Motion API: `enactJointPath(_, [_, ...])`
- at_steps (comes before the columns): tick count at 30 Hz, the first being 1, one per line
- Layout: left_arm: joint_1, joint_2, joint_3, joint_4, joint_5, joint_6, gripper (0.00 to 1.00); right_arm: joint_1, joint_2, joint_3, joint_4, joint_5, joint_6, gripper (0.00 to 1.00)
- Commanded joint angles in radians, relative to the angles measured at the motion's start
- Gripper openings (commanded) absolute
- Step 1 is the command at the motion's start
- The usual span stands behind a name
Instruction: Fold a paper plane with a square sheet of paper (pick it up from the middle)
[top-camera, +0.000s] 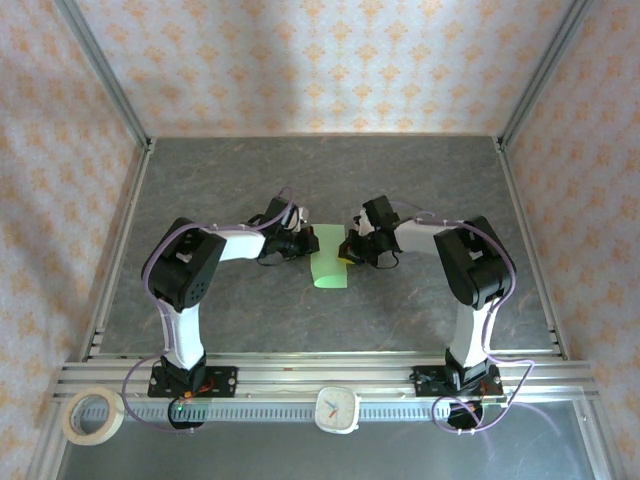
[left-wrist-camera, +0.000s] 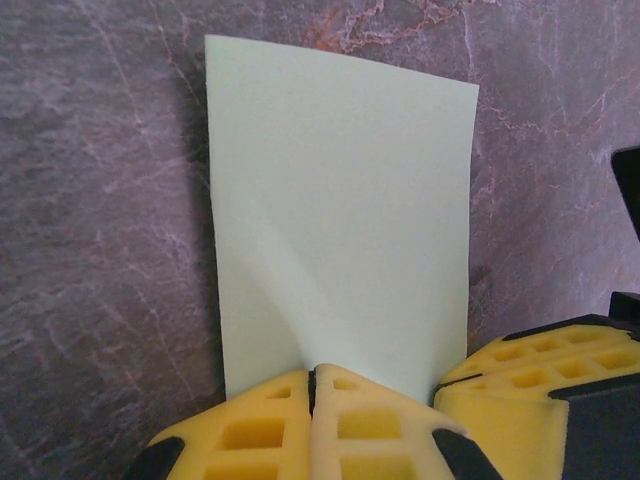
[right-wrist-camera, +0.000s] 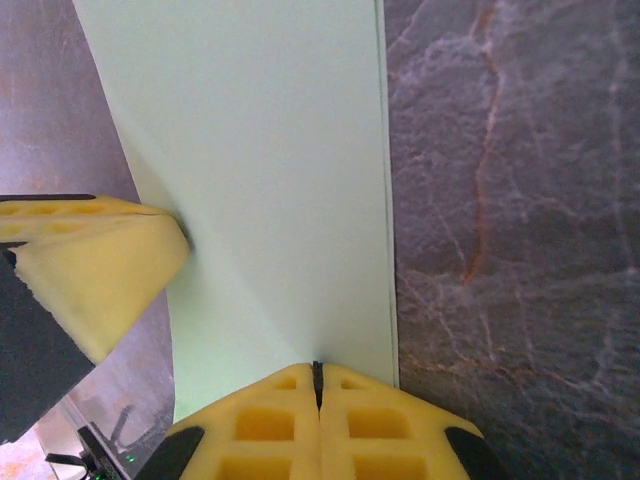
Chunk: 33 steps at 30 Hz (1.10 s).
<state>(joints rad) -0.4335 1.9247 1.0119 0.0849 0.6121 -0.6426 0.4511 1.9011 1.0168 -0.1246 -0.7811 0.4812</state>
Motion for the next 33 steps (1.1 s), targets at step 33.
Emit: enactJointPath(33, [-0.057, -0.168, -0.321, -0.042, -0.041, 0.017, 0.05, 0.007, 0.059, -0.087, -0.064, 0.157, 0.012, 0.00])
